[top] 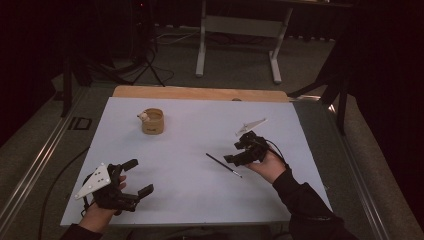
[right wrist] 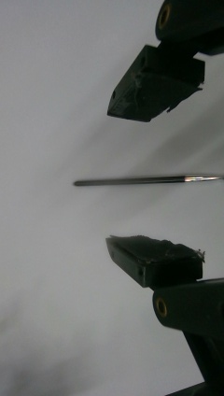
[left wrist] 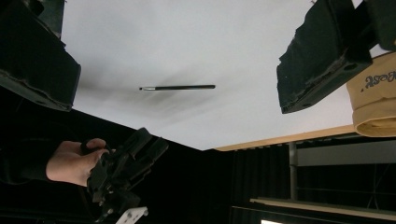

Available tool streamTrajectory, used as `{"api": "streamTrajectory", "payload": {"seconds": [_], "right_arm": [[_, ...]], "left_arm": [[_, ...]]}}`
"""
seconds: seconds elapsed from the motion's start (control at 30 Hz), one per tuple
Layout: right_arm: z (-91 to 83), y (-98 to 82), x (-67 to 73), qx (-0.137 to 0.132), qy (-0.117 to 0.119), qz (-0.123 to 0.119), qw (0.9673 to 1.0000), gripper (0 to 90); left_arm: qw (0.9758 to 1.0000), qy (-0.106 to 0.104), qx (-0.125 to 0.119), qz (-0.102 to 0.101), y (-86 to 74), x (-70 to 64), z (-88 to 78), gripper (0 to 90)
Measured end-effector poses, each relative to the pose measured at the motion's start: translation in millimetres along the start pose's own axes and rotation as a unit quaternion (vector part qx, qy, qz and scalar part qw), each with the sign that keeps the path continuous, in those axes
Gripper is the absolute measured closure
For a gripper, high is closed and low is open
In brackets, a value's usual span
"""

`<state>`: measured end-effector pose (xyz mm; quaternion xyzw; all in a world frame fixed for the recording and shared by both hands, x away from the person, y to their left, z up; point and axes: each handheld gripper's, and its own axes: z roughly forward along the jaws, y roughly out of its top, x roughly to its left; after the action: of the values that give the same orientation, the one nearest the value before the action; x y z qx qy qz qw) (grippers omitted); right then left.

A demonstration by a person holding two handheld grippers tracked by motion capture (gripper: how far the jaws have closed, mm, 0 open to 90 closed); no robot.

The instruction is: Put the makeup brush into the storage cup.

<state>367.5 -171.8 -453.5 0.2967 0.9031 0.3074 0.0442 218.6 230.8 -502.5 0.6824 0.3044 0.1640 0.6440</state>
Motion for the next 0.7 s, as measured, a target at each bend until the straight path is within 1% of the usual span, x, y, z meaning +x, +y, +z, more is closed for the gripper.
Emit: {"api": "streamTrajectory", "payload": {"seconds": [0.03, 0.07, 0.1, 0.13, 0.17, 0.23, 0.27, 0.3, 0.37, 0.4, 0.5, 0.67, 0.7], "right_arm": [[1.5, -0.6, -0.5, 0.007, -0.001, -0.001, 1.0000, 34.2], [4.5, -2.0, -1.0, 0.022, 0.001, 0.005, 0.9997, 36.4], [4.5, -2.0, -1.0, 0.022, 0.001, 0.005, 0.9997, 36.4], [8.6, -3.6, -1.3, 0.040, 0.002, 0.002, 0.9992, 41.7], [8.6, -3.6, -1.3, 0.040, 0.002, 0.002, 0.9992, 41.7], [12.2, -4.9, -0.7, 0.056, 0.006, 0.001, 0.9984, 44.7], [14.7, -5.5, -0.1, 0.066, 0.008, 0.000, 0.9978, 48.1], [16.9, -6.1, 0.7, 0.080, 0.007, -0.001, 0.9968, 51.3], [21.7, -6.9, 1.5, 0.097, 0.007, -0.010, 0.9952, 53.5], [23.7, -6.9, 2.2, 0.108, 0.004, -0.011, 0.9940, 57.6], [27.8, -6.0, 2.2, 0.122, 0.000, -0.018, 0.9924, 60.9], [35.6, -6.2, 3.1, 0.146, 0.000, -0.016, 0.9891, 67.3], [40.3, -7.8, 4.1, 0.163, 0.003, -0.024, 0.9863, 69.3]], "left_arm": [[1.0000, 0.000, 0.000, 0.000, 0.0, 0.0, 0.0, 0.5], [1.0000, 0.000, 0.000, 0.000, -0.1, 0.1, -0.1, 0.6], [1.0000, 0.000, 0.000, 0.000, -0.1, 0.1, -0.1, 0.6], [1.0000, 0.000, 0.000, 0.000, -0.1, 0.1, -0.1, 0.6], [1.0000, 0.000, 0.000, 0.000, -0.1, 0.1, -0.1, 0.6], [1.0000, -0.001, 0.001, 0.002, -0.1, -0.3, 0.1, 0.5], [1.0000, -0.001, 0.002, 0.002, -0.1, -0.4, 0.2, 0.6], [1.0000, -0.002, 0.002, 0.002, -0.1, -0.5, 0.3, 0.6], [1.0000, -0.002, 0.002, 0.002, -0.1, -0.7, 0.4, 0.6], [1.0000, -0.002, 0.002, 0.002, -0.1, -0.7, 0.3, 0.6], [1.0000, -0.002, 0.002, 0.001, 0.0, -0.8, 0.1, 0.6], [1.0000, -0.003, 0.002, 0.002, -0.1, -0.9, 0.1, 0.6], [1.0000, -0.003, 0.003, 0.002, -0.1, -0.9, 0.1, 0.6]]}}
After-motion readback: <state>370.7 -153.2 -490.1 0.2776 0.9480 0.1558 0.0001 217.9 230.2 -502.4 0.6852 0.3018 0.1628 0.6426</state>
